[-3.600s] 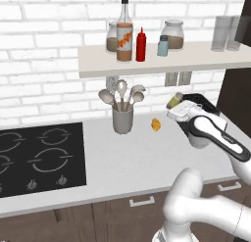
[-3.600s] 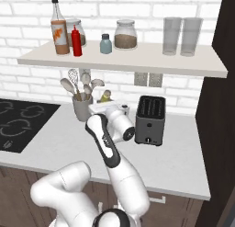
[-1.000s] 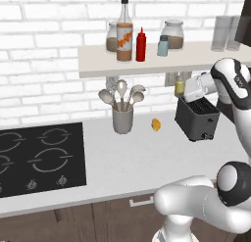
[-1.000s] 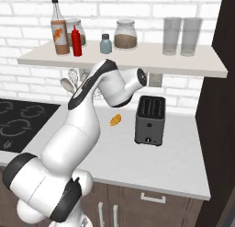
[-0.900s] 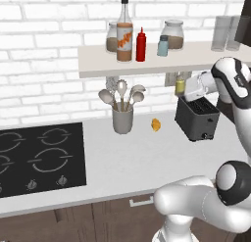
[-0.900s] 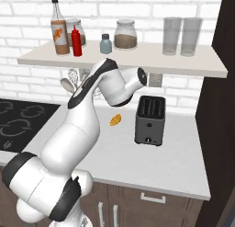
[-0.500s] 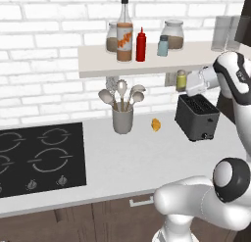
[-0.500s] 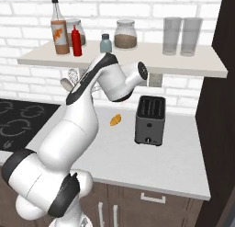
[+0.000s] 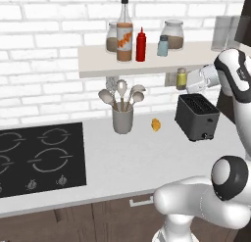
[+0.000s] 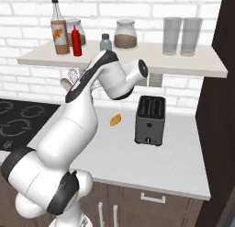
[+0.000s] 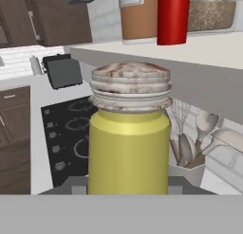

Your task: Put the shaker and condiment bottle from the counter next to their counterparts in the cabinet.

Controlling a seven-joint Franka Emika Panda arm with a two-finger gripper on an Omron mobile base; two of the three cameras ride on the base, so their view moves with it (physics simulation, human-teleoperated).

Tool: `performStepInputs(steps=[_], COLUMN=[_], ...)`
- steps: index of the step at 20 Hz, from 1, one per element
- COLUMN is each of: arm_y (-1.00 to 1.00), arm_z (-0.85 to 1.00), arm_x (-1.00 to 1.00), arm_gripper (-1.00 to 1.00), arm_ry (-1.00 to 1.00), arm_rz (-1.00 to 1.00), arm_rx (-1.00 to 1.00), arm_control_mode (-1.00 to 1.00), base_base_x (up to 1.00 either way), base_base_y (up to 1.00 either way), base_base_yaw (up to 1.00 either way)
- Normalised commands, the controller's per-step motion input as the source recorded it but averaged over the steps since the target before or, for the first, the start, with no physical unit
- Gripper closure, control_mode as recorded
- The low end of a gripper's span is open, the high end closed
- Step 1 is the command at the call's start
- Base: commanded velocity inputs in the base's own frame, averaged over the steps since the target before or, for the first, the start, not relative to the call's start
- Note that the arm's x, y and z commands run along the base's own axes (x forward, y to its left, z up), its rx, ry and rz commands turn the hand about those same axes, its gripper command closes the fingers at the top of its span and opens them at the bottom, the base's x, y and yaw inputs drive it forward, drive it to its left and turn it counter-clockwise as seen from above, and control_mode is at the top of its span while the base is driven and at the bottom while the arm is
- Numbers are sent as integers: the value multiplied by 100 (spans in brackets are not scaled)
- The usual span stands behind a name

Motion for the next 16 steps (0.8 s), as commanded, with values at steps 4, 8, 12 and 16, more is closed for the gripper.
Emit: performStepInputs(steps=[4,8,12,16], arm_y=[-5,-7,-9,-15], arm_z=[23,30,40,41], arm_x=[0,0,0,-23], arm_gripper=[100,100,100,100], arm_ry=[0,0,-4,-14], arm_rz=[0,0,0,0], arm_rx=[0,0,0,0], arm_control_mode=[-100,-100,-100,-100], base_base_x=[0,0,0,0], base_base_y=[0,0,0,0], base_base_yaw=[0,0,0,0])
